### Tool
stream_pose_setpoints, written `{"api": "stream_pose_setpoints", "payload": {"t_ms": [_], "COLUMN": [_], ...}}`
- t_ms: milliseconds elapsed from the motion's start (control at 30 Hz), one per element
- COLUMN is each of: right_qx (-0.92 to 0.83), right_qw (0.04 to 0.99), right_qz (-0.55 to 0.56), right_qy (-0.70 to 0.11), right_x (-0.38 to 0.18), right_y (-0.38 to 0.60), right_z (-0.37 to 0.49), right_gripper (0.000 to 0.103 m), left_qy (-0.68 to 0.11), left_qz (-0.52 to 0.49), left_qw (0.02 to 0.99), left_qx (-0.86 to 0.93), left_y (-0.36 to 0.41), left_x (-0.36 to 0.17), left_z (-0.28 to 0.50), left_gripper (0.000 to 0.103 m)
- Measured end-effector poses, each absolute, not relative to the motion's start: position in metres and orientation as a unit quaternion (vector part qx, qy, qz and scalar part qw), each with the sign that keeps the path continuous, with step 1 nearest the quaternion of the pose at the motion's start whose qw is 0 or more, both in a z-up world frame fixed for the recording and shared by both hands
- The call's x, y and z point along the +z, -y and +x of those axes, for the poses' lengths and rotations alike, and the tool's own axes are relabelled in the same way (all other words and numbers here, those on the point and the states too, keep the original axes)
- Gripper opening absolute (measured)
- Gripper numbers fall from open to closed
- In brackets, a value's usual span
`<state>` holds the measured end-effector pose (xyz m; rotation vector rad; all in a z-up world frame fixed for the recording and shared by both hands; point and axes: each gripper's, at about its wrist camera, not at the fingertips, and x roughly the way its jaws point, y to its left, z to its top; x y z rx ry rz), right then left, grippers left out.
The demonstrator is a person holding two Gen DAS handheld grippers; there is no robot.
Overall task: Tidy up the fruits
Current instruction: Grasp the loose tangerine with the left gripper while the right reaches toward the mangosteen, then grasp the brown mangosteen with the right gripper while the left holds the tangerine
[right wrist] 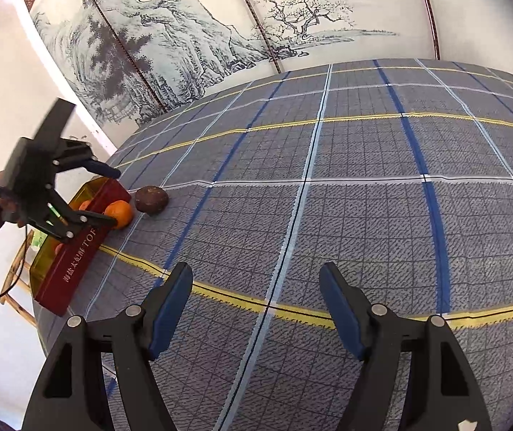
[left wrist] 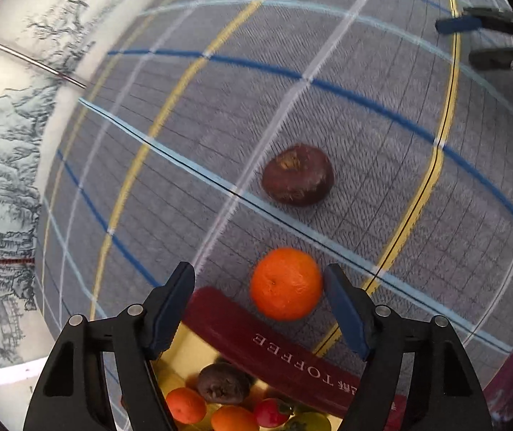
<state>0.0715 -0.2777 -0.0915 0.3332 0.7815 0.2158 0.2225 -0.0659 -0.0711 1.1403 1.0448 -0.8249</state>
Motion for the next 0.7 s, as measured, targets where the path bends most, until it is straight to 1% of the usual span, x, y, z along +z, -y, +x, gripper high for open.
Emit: {"api": "stream_pose_setpoints", "payload": {"t_ms": [67, 100, 167, 200, 233, 267, 400, 533, 700], "right_qx": [0.107, 0.108, 0.107, 0.107, 0.107, 0.107, 0.107, 0.106, 0.094], "right_qw": [0.904, 0.903, 0.902, 0.901, 0.901, 0.901, 0.900, 0.901, 0.904], "right_qz": [0.165, 0.167, 0.170, 0.171, 0.172, 0.172, 0.176, 0.175, 0.152], "right_qy": [-0.379, -0.380, -0.383, -0.384, -0.384, -0.384, -0.383, -0.383, -0.389], "right_x": [-0.092, -0.093, -0.094, -0.094, -0.094, -0.094, -0.095, -0.095, -0.094], "right_y": [0.279, 0.279, 0.280, 0.280, 0.280, 0.280, 0.281, 0.282, 0.275], "right_z": [0.072, 0.073, 0.075, 0.075, 0.076, 0.076, 0.076, 0.076, 0.077], "right_gripper": [0.070, 0.070, 0.070, 0.070, 0.070, 0.070, 0.070, 0.070, 0.071], "left_qy": [-0.461, -0.461, -0.496, -0.511, -0.527, -0.526, -0.494, -0.472, -0.473], "left_qz": [0.507, 0.495, 0.450, 0.429, 0.399, 0.391, 0.357, 0.215, 0.074], "left_qw": [0.631, 0.635, 0.634, 0.633, 0.643, 0.651, 0.719, 0.796, 0.826], "left_qx": [-0.364, -0.373, -0.386, -0.392, -0.388, -0.383, -0.333, -0.311, -0.297], "left_y": [0.067, 0.066, 0.062, 0.059, 0.054, 0.052, 0.044, 0.032, 0.020], "left_x": [-0.080, -0.079, -0.077, -0.076, -0.076, -0.076, -0.070, -0.039, -0.017], "left_z": [0.222, 0.223, 0.232, 0.235, 0.239, 0.238, 0.212, 0.170, 0.125], "left_gripper": [0.073, 0.068, 0.053, 0.042, 0.042, 0.042, 0.042, 0.042, 0.042]}}
